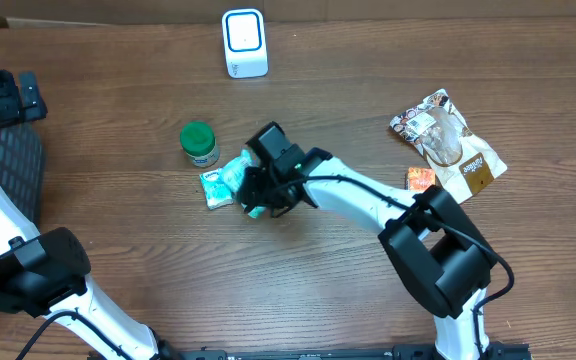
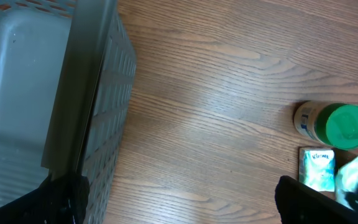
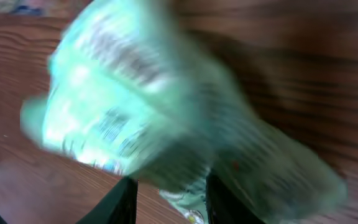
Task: Scan the item barcode
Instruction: 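Move the right gripper to the green wipes pack and grasp it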
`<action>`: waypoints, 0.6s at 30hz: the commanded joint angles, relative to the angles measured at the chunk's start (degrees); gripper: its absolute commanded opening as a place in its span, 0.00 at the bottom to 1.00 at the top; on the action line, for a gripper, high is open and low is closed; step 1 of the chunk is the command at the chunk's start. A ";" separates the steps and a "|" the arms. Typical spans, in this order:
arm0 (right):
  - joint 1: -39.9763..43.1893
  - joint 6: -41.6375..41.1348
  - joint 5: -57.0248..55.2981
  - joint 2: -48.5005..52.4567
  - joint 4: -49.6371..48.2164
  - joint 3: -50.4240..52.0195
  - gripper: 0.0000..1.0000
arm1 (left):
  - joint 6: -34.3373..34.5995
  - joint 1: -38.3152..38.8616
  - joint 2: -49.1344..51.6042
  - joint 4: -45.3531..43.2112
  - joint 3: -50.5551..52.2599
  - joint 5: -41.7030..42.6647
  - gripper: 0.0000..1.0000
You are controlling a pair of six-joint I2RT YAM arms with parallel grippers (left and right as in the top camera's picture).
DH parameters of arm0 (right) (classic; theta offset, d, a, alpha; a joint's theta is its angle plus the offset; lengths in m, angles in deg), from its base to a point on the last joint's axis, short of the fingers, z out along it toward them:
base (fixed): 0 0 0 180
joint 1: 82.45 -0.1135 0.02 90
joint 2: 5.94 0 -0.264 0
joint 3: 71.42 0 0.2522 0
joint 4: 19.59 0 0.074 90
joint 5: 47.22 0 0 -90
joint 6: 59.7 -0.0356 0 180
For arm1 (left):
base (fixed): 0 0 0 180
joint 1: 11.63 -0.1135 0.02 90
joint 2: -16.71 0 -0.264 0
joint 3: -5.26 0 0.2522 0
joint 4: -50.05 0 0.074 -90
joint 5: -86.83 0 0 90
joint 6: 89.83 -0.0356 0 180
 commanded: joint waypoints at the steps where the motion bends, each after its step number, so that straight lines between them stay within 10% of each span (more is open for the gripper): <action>1: 5.14 8.20 -2.36 -1.31 4.48 0.28 0.33 | -1.25 -0.31 -1.44 -0.09 -1.11 0.00 1.00; 9: 12.07 21.92 -1.99 -2.51 14.60 -6.82 0.40 | -1.22 -0.31 -1.44 -0.09 -1.11 0.00 1.00; 18: 20.39 15.82 0.07 -3.93 28.28 -13.90 0.47 | -1.22 -0.31 -1.44 -0.09 -1.11 0.00 1.00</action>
